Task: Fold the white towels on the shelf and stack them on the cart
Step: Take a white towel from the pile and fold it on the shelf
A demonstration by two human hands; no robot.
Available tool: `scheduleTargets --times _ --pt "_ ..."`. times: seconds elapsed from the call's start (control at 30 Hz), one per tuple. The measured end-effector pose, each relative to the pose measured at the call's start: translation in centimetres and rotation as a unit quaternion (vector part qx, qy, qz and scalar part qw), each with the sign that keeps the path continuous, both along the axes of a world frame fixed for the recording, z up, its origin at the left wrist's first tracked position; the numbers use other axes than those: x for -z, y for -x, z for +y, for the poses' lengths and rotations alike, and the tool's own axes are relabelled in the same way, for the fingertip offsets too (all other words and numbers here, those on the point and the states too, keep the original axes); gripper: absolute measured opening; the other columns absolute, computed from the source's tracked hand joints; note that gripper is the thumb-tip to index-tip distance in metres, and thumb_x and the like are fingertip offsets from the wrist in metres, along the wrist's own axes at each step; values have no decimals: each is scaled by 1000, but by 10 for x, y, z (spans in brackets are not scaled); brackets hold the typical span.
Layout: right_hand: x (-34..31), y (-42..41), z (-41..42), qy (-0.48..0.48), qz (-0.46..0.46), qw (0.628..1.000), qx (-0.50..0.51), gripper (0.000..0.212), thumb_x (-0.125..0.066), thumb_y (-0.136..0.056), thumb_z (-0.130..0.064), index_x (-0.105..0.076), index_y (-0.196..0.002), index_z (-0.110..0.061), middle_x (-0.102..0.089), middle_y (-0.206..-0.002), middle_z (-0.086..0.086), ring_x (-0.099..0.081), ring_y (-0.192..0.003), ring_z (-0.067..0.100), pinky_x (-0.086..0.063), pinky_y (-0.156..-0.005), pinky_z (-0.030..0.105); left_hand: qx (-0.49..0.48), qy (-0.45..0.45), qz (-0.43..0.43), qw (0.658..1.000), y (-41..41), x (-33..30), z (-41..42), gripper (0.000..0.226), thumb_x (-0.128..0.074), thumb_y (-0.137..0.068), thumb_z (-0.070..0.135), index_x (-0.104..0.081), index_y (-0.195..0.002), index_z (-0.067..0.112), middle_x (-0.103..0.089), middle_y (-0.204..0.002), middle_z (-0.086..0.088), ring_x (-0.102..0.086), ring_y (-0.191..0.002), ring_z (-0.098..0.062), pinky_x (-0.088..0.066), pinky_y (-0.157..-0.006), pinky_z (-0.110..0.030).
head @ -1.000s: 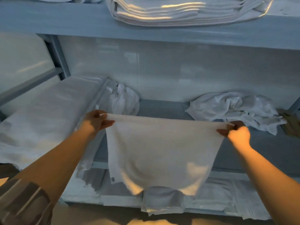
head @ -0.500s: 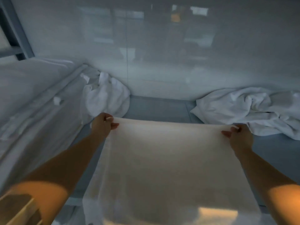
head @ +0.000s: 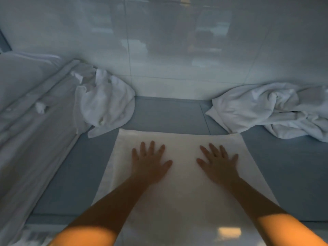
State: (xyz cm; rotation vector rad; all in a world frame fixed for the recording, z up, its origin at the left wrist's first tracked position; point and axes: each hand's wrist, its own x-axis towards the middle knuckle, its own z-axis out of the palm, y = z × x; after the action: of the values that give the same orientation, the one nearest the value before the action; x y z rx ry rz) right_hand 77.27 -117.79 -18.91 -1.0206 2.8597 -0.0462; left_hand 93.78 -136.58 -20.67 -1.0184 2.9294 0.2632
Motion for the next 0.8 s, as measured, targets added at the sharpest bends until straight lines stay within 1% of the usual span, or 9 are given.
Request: scheduleTargets --times 0.1,0.2,0.33,0.47,0.67,0.8 --pt "3 -9 10 -23 -7 999 29 62 -14 -88 -74 3 -145 -54 8 -159 -15 9 -147 19 4 -108 67 -39 35 20 998 -15 9 -4 80 2 -74 81 0 -147 48 1 -160 9 3 -146 -33 9 -106 -65" --pt "3 -19 17 -22 -6 998 65 64 -14 -86 -76 5 -144 -54 10 -159 -13 10 -147 22 3 -107 69 -54 41 12 998 -30 13 -9 81 7 -71 82 3 -146 50 4 -160 11 5 -146 -31 7 -106 -65" --pt "3 -26 18 -27 -13 997 71 65 -12 -86 -76 9 -143 -54 14 -159 -11 13 -146 23 3 -106 69 -51 42 4 998 -37 11 -11 81 7 -70 83 7 -145 51 9 -160 11 8 -146 -32 6 -106 -67" --pt "8 -13 6 -27 -3 997 70 67 -9 -83 -78 10 -142 -55 15 -159 -12 13 -146 22 3 -106 69 -50 37 14 998 -25 9 -24 83 7 -69 84 9 -144 51 9 -160 10 9 -146 -33 4 -105 -69" --pt "14 17 -25 -10 9 998 61 70 -4 -79 -81 7 -143 -55 11 -159 -12 10 -147 22 2 -107 70 -54 61 22 996 4 13 -58 84 7 -68 84 6 -145 51 7 -160 10 7 -146 -32 2 -104 -71" --pt "11 35 -47 -9 10 998 55 69 -11 -83 -79 1 -145 -53 6 -160 -10 6 -147 23 1 -107 70 -63 62 28 996 17 13 -72 84 7 -69 84 5 -146 50 6 -160 10 7 -146 -33 2 -104 -71"
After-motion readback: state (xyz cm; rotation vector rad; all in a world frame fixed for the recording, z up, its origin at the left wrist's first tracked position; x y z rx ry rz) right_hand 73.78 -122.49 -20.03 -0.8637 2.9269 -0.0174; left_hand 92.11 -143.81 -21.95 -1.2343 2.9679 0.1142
